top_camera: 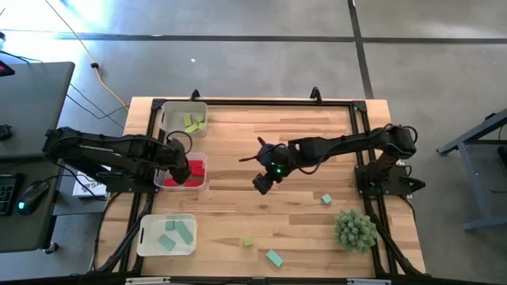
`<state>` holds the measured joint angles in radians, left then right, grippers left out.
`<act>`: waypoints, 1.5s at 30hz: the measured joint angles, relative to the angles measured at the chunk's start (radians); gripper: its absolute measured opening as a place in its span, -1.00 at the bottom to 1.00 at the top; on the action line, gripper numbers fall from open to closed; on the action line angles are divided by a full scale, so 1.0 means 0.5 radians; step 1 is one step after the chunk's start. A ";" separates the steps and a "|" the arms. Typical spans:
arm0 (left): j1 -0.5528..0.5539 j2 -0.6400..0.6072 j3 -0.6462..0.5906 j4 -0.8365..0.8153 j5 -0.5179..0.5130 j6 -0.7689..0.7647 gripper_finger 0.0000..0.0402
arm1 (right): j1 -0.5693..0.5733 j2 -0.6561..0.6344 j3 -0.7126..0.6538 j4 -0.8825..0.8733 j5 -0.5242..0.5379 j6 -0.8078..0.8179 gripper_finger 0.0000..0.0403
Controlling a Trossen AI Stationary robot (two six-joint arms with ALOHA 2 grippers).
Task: Sort & place blocks by color
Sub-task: Put the light blue block into the white bin
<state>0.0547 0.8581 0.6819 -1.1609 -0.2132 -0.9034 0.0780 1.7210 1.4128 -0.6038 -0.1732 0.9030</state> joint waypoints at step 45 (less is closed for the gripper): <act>0.020 -0.366 0.001 1.536 0.087 0.938 -0.26 | 0.517 -0.002 -0.464 -1.405 0.098 0.278 0.06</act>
<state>0.0649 0.6750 0.6823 -0.3928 -0.1696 -0.4344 0.3367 1.7203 1.1810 -1.3064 -0.1243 1.0420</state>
